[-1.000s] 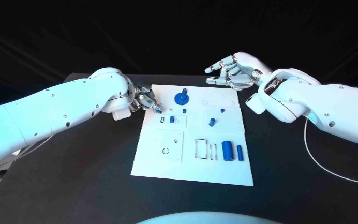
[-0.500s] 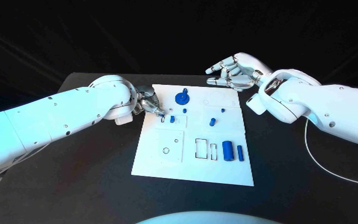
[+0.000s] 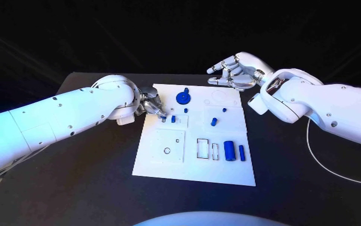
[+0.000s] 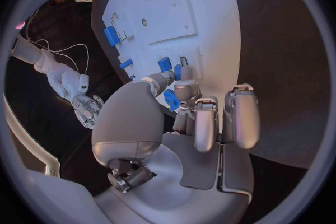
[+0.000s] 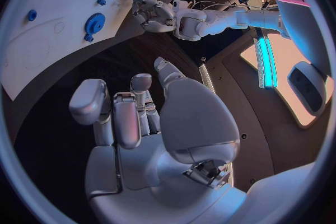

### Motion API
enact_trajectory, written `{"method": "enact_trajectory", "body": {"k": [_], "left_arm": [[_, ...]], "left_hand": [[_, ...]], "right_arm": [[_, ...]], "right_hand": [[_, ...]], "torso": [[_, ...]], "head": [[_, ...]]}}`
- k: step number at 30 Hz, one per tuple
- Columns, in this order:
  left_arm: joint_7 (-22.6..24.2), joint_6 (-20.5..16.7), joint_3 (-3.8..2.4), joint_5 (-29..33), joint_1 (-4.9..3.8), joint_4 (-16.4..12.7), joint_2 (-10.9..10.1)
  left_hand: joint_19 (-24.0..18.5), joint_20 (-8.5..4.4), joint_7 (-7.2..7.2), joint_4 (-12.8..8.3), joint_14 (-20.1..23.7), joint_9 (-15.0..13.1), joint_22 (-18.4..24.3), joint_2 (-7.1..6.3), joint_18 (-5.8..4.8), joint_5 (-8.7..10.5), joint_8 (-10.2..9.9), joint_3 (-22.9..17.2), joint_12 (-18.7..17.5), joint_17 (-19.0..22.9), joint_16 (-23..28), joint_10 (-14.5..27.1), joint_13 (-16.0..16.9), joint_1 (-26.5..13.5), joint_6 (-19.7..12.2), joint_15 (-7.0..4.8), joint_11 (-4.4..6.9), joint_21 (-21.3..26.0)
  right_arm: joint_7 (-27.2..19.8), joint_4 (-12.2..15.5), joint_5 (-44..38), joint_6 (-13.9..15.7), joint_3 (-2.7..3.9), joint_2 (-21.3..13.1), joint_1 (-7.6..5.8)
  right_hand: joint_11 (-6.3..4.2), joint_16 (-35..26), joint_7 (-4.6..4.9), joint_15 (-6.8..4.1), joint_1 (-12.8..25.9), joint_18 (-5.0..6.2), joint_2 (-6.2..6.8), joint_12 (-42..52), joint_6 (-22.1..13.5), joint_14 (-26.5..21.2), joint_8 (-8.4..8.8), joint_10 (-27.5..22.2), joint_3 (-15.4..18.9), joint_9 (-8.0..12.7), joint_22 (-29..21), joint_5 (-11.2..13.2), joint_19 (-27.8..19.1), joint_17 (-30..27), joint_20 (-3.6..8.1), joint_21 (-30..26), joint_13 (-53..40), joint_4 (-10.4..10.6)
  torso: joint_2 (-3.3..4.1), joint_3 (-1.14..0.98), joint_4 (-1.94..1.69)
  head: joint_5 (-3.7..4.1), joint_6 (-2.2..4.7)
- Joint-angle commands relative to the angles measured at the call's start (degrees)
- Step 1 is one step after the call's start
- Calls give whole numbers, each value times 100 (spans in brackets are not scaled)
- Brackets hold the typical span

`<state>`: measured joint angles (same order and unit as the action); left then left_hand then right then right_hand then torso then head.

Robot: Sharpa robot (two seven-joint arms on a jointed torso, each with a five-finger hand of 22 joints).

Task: Assemble the parts on the task board

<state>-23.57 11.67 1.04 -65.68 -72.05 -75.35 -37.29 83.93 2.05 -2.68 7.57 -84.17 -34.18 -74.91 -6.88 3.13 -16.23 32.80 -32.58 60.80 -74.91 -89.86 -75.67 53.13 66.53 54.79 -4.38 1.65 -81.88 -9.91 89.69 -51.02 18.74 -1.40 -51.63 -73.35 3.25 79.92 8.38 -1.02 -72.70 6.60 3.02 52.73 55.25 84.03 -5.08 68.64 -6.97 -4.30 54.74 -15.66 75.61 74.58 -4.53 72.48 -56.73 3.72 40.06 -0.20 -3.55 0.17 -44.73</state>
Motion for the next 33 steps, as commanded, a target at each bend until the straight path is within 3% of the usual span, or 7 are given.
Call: {"method": "enact_trajectory", "body": {"k": [1, 11, 33], "left_arm": [[-90, 240, 0, -99, 9, 9, 22], [-181, 379, 1, -113, 16, 23, 28], [-278, 487, 21, -121, 40, 73, 88]], "left_hand": [[110, -49, 10, -813, -583, 8, -534, 43, -56, -36, -8, -819, -3, -1509, -14, -23, -18, 29, 38, -43, 4, -11], [119, -52, 12, -844, -583, 20, -553, 24, -61, -77, -23, -832, -8, -1509, -14, -35, -17, 25, 57, -46, 7, -25], [116, -55, 11, -870, -583, 40, -550, 10, -60, -179, -49, -848, -21, -1509, -14, -52, -17, -1, 91, -47, 7, -18]], "right_arm": [[-40, 5, 3, -51, 1, 1, 4], [-43, 6, 3, -53, 1, -1, 4], [-79, 6, 58, -76, 1, 5, 6]], "right_hand": [[-7, -25, -6, -25, -26, 2, -34, -1, 28, 270, -19, -29, 29, 5, -9, -36, -44, -6, -14, -33, 5, -20], [-7, -25, -6, -25, -26, 2, -34, -1, 28, 270, -19, -29, 29, 5, -9, -36, -44, -6, -14, -33, 5, -20], [-8, -33, -7, -27, -47, 1, -39, 1, 32, 269, -21, -26, 24, 6, -8, -39, -42, -14, -12, -34, 8, -34]], "torso": [[-1, -2, 5], [-5, 3, -6], [-3, 2, 3]], "head": [[-6, -8], [15, -18], [-29, -52]]}}
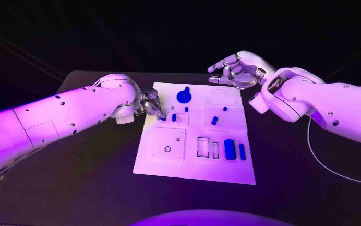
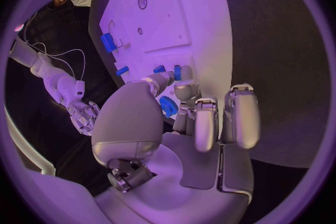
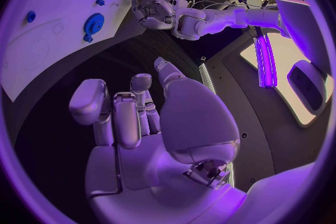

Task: Assemble the parts on the task board

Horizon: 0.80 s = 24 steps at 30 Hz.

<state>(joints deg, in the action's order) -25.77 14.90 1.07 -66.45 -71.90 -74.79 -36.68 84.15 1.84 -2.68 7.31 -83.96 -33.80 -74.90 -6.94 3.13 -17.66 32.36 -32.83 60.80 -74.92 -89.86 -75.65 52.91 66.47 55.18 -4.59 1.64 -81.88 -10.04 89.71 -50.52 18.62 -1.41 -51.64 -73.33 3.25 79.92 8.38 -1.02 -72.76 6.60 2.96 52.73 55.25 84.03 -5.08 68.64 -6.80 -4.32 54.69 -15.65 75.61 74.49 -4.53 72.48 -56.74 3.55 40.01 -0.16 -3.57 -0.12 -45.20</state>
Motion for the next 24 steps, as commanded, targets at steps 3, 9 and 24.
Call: {"method": "enact_trajectory", "body": {"k": [3, 9, 24], "left_arm": [[-60, 169, 26, -42, 31, 27, 54], [-62, 244, 31, -20, 35, 37, 87], [-273, 422, 31, 93, 34, 170, 182]], "left_hand": [[94, -34, 11, -845, -604, 5, -549, 14, -59, -54, -10, -822, -17, -1508, -14, -60, 11, -3, 58, -27, 9, -16], [102, -41, 29, -848, -604, 22, -564, -23, -62, -513, -32, -748, 8, -1508, -14, -122, 57, -117, 132, -33, 23, -21], [150, -69, 103, -420, -604, 80, -656, 233, -83, -655, -97, -215, 133, -1508, -14, -250, 240, -597, 329, -67, 69, -81]], "right_arm": [[-67, 3, 8, -64, 1, 7, 4], [-61, 5, 7, -62, 1, 6, 4], [-56, 12, 7, -57, 1, 5, 4]], "right_hand": [[-8, -33, -7, -27, -41, 1, -33, 1, 32, 269, -22, -26, 7, 8, -3, -39, -42, -5, -12, -34, 8, -17], [-8, -33, -7, -27, -41, 1, -33, 1, 32, 269, -22, -26, 7, 8, -3, -39, -42, -5, -12, -34, 8, -17], [-8, -33, -7, -27, -41, 1, -33, 1, 32, 269, -22, -26, 7, 8, -3, -39, -42, -5, -12, -34, 8, -17]], "torso": [[6, -4, 10], [5, -9, 9], [0, -7, 8]], "head": [[-1, -7], [9, -23], [16, -56]]}}
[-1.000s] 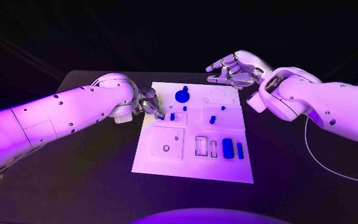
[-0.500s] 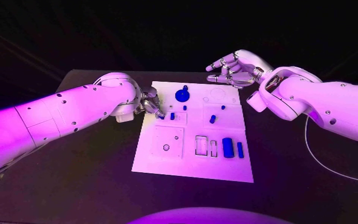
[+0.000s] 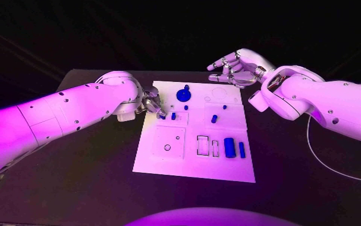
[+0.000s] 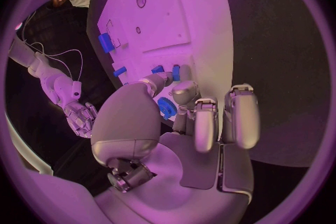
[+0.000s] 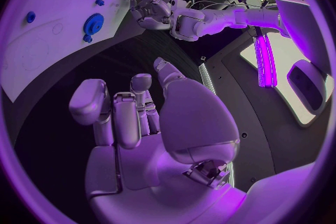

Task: Assemble the parts on the task board

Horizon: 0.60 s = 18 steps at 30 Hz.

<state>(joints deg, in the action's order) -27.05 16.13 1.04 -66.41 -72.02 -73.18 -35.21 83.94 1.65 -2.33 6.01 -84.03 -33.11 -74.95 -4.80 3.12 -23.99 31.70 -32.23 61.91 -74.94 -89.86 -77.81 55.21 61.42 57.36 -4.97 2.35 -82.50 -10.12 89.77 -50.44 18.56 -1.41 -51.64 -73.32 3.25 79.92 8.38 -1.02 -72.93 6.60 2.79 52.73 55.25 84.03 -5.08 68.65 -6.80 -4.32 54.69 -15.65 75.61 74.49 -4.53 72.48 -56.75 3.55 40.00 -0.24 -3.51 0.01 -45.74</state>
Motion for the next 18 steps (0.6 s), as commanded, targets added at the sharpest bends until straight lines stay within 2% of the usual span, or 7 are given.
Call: {"method": "enact_trajectory", "body": {"k": [1, 10, 18], "left_arm": [[-158, 300, 35, 94, 47, 15, 42], [-242, 319, 34, 124, 45, 56, 99], [-281, 318, 34, 128, 45, 64, 121]], "left_hand": [[174, -51, 71, -256, -597, 16, -657, 31, -84, -21, -37, -238, 29, -1506, -14, -38, 20, -126, 122, -31, -2, -23], [192, -62, 91, -57, -597, 52, -692, 85, -92, -12, -79, 80, 59, -1506, -14, -54, 67, -309, 198, -42, 12, -43], [205, -76, 114, 96, -597, 87, -718, 26, -97, -2, -123, 576, 88, -1506, -14, -73, 117, -425, 265, -58, 29, -56]], "right_arm": [[-47, 7, -1, -51, 1, 6, 3], [-42, 16, -1, -56, 1, 1, 3], [-49, 22, 0, -50, 1, 2, 3]], "right_hand": [[-8, -33, -7, -27, -24, 1, -16, 1, 31, 269, -22, -26, 7, 9, -3, -39, -42, -5, -12, -34, 9, -18], [-8, -33, -7, -27, -24, 1, -16, 1, 31, 269, -22, -26, 7, 9, -3, -39, -42, -5, -12, -34, 9, -18], [-9, -38, -7, -28, -32, 2, -27, 2, 35, 269, -24, -24, 3, 9, -9, -40, -44, -9, -11, -38, 11, -21]], "torso": [[2, 1, 2], [4, 0, -3], [2, 2, -2]], "head": [[4, 0], [19, -12], [27, -27]]}}
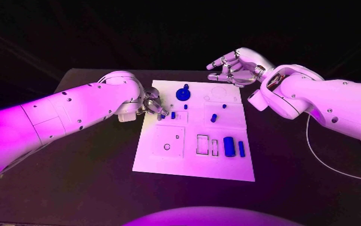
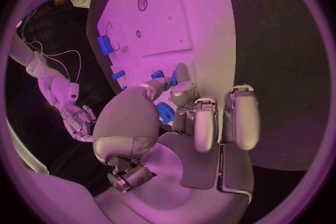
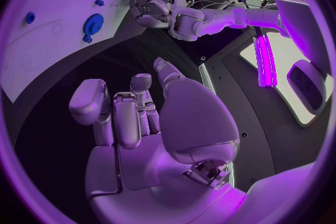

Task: Assemble the parts on the task board

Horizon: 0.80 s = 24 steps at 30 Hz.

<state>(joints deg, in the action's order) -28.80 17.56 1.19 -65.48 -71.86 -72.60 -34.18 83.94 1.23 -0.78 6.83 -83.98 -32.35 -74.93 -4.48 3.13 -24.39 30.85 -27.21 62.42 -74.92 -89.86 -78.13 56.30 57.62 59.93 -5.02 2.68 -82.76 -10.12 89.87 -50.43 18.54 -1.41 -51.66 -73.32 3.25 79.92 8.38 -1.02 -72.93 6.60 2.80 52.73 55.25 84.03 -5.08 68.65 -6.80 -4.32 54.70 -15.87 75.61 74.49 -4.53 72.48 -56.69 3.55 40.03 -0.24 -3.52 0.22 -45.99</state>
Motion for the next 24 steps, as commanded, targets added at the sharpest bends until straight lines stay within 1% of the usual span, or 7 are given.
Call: {"method": "enact_trajectory", "body": {"k": [1, 10, 12, 14, 16, 20, 24], "left_arm": [[-109, 172, 19, 35, 29, 7, 19], [-192, 67, 18, 35, 28, 27, 23], [-202, 34, 17, 35, 28, 25, 19], [-212, -17, 13, 35, 29, 17, 9], [-213, -82, 8, 36, 29, 4, -6], [-190, -246, -1, 45, 29, -49, -62], [-155, -478, -12, 50, 27, -142, -151]], "left_hand": [[205, -36, -40, 20, -602, 13, -721, -9, -98, 38, -40, 98, 35, -1508, -14, -40, 8, -47, 11, -53, -3, -31], [204, -39, -34, 230, -602, 51, -722, -49, -97, 67, -88, 663, 29, -1508, -14, -39, 23, -130, 67, -58, 2, -19], [200, -40, -35, 298, -602, 59, -715, -64, -95, 284, -96, 813, 23, -1508, -14, -38, 20, -164, 83, -55, 1, -9], [206, -40, -34, 388, -602, 72, -723, -45, -97, 745, -111, 991, 28, -1508, -14, -44, 33, -171, 101, -55, 2, -12], [221, -40, -32, 487, -602, 83, -751, -15, -104, 1008, -122, 1146, 42, -1508, -14, -54, 53, -167, 117, -56, 3, -33], [235, -45, -22, 741, -602, 93, -780, 11, -110, 1487, -125, 1509, 62, -1508, -14, -72, 82, -182, 148, -58, 8, -52], [232, -46, -24, 925, -602, 96, -777, 42, -107, 1777, -126, 1790, 61, -1508, -14, -72, 88, -125, 150, -61, 8, -41]], "right_arm": [[-48, 12, -2, -48, 1, 4, 3], [-50, 16, 0, -49, 1, 0, 2], [-51, 17, 1, -49, 1, -1, 2], [-50, 15, 1, -51, 1, -2, 2], [-45, 10, 2, -55, 1, -1, 2], [-41, 0, 2, -63, 1, 2, 3], [-33, -10, 2, -72, 1, 4, 3]], "right_hand": [[-9, -38, -7, -28, -32, 1, -28, 2, 35, 269, -24, -24, 3, 9, -10, -18, -44, -9, -11, -38, 6, -21], [-8, -56, -6, -28, -32, 4, -34, -11, 36, 264, -24, -31, 1, 10, -23, -17, -49, -35, -10, -46, 19, -20], [-8, -56, -6, -28, -32, 4, -34, -11, 36, 264, -24, -31, 1, 10, -23, -17, -49, -35, -10, -46, 19, -20], [-8, -56, -6, -28, -32, 4, -34, -11, 36, 264, -24, -31, 1, 10, -23, -17, -49, -35, -10, -46, 19, -20], [-8, -64, -6, -28, -32, 7, -35, -9, 36, 262, -24, -29, 1, 10, -41, -16, -56, -46, -10, -55, 17, -20], [-8, -76, -6, -28, -32, 11, -35, -18, 36, 258, -25, -35, 1, 10, -61, -15, -65, -65, -10, -65, 26, -20], [-8, -95, -6, -28, -33, 15, -35, -30, 36, 252, -25, -42, 1, 10, -86, -15, -76, -91, -10, -78, 37, -20]], "torso": [[-1, 1, -2], [0, 8, -2], [0, 7, -4], [2, 10, -3], [2, 13, 1], [-1, 13, 2], [0, 9, 1]], "head": [[6, 0], [9, 3], [12, 5], [12, 5], [15, 12], [26, 15], [46, 16]]}}
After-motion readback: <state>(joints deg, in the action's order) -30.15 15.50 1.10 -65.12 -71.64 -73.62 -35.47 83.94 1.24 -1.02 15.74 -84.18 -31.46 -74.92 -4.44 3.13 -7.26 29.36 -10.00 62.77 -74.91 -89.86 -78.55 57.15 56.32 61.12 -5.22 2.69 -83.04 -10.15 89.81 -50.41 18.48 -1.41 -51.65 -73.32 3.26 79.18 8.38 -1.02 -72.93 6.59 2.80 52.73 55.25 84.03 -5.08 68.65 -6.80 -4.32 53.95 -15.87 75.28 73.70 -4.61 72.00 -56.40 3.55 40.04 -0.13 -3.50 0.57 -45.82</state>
